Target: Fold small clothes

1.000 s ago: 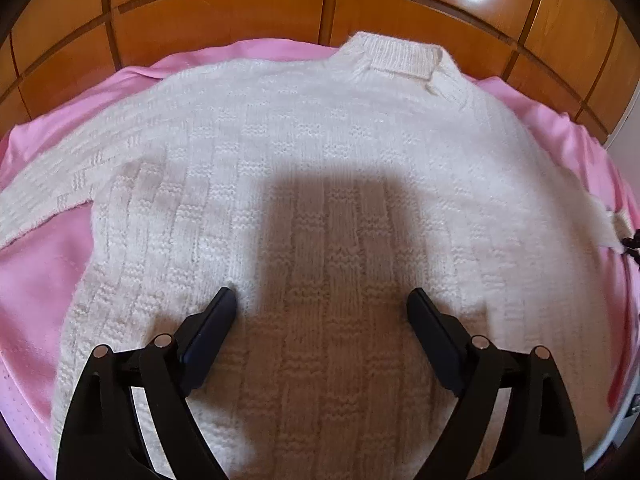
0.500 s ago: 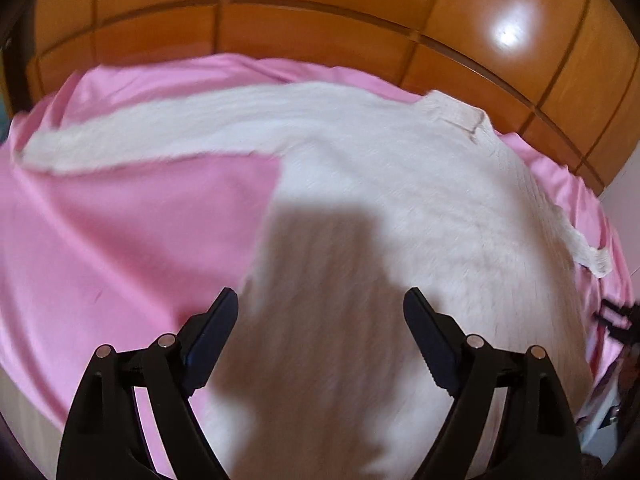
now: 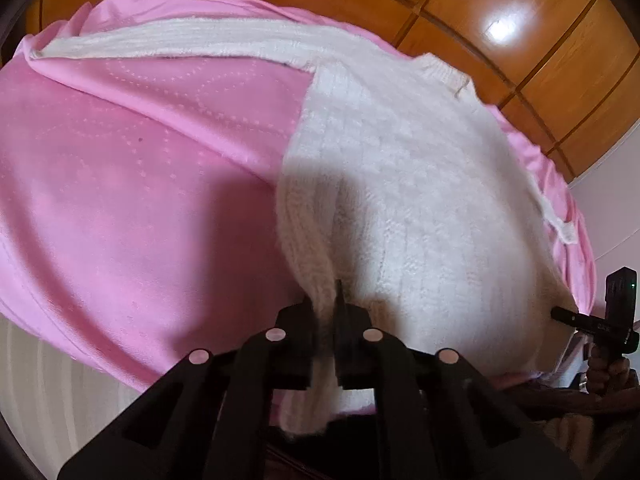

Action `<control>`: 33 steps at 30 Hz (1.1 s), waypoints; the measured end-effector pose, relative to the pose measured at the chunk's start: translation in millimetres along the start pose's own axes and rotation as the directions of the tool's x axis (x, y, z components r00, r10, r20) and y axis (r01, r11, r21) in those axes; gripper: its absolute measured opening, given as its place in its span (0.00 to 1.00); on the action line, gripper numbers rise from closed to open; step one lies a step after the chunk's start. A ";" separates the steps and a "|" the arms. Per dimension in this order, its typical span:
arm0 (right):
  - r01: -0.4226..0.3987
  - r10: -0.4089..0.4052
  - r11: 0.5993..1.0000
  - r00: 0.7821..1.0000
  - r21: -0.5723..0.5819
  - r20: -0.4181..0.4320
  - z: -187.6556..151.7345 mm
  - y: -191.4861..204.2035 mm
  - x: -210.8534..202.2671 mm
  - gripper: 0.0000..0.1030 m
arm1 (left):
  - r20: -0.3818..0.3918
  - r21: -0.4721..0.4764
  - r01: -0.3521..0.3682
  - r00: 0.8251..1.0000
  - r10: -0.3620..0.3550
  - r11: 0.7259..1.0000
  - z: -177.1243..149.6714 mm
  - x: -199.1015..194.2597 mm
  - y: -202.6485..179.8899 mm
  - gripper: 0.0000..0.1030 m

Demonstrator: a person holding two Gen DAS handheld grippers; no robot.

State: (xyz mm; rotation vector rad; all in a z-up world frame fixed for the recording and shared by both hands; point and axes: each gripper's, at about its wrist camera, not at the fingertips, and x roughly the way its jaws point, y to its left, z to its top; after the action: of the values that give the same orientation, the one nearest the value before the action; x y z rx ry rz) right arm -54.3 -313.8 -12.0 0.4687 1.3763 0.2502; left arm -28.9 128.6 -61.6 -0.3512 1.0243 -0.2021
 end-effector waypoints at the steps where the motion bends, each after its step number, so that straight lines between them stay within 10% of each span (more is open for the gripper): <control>1: 0.007 -0.007 1.000 1.000 -0.024 0.015 0.9 4.2 -6.7 0.06 | 0.010 0.013 0.009 1.000 -0.009 1.000 0.5 -5.1 -2.7 0.05; 5: 0.019 -0.009 0.992 0.997 -0.128 0.081 9.8 12.9 -42.2 0.05 | 0.023 0.050 0.023 0.999 -0.024 0.998 -2.9 -23.9 -2.5 0.05; 11: 0.147 -0.156 0.983 0.985 -0.113 -0.074 -4.4 -23.2 8.4 0.05 | -0.088 0.081 -0.058 0.994 0.065 0.995 -19.0 3.4 0.6 0.06; 15: 0.130 -0.133 0.988 0.990 -0.083 -0.035 2.8 -27.6 -0.7 0.05 | -0.016 0.074 -0.050 0.999 0.051 0.996 2.9 -16.5 -3.6 0.44; 19: 0.118 -0.116 0.993 0.990 -0.019 0.083 25.8 -44.3 -29.1 0.46 | 0.102 0.071 -0.030 0.994 0.023 0.997 36.5 -33.7 -18.2 0.48; 22: 0.106 -0.140 0.982 0.965 0.157 0.223 57.3 -79.8 -49.2 0.48 | 0.111 0.079 0.005 0.994 -0.013 0.997 55.9 -16.4 -39.4 0.55; 33: 0.027 -0.414 0.693 0.834 0.721 0.366 151.6 -278.6 -82.8 0.48 | 0.009 0.234 0.028 0.999 -0.031 0.972 69.3 58.9 -132.0 0.65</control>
State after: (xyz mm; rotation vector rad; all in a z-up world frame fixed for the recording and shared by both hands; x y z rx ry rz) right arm 50.8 -622.2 -48.7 0.9064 0.9398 -0.6127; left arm 60.5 0.5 -26.1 -0.1530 0.9718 -0.3437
